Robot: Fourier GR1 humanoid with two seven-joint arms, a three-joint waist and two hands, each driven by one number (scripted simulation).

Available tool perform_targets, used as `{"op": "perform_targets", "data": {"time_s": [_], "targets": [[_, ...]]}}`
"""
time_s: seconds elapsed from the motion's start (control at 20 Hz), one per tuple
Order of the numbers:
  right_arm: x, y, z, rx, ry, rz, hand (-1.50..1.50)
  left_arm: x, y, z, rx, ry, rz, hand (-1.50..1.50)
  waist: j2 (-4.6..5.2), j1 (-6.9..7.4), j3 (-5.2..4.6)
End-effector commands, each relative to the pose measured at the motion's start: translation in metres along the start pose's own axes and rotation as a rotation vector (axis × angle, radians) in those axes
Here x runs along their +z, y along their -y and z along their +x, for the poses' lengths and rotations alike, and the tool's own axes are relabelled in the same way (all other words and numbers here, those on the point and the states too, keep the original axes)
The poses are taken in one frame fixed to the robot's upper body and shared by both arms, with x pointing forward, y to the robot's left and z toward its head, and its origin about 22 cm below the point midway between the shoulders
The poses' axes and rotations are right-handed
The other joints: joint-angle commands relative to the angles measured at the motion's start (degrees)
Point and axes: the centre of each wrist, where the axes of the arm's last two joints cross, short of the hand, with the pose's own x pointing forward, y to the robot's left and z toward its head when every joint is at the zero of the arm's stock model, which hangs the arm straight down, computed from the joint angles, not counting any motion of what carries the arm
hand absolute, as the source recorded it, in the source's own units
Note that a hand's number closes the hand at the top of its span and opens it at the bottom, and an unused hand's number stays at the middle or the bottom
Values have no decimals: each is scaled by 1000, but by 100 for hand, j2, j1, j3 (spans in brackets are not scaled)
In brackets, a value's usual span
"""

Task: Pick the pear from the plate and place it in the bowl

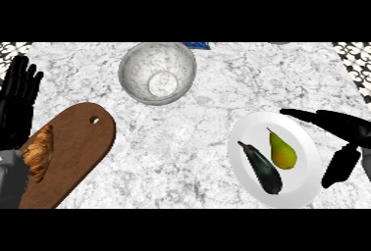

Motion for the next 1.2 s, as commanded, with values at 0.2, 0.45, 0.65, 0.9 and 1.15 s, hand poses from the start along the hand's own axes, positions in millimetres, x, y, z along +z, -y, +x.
{"op": "perform_targets", "data": {"time_s": [0.2, 0.45, 0.65, 0.9, 1.15], "targets": [[-20, -19, -4, -22, 80, -5, -150, 2, -13, 1, -5, -14, -6, 0, -7, -12, -2], [-24, -16, -27, 11, 78, 4, -150, -1, 9, -5, 22, -16, -3, 0, -3, -9, -1], [-32, -21, 4, 14, 45, 20, -150, 6, 0, 1, -7, -7, -14, 0, -12, -13, -3], [-57, -51, -12, 25, 39, 16, -150, 9, 2, 3, 12, -6, -16, 0, -5, -1, -2], [-56, -36, -23, 11, 9, 40, -150, -13, -8, 7, 3, 2, -7, 0, -3, -15, -2]]}}
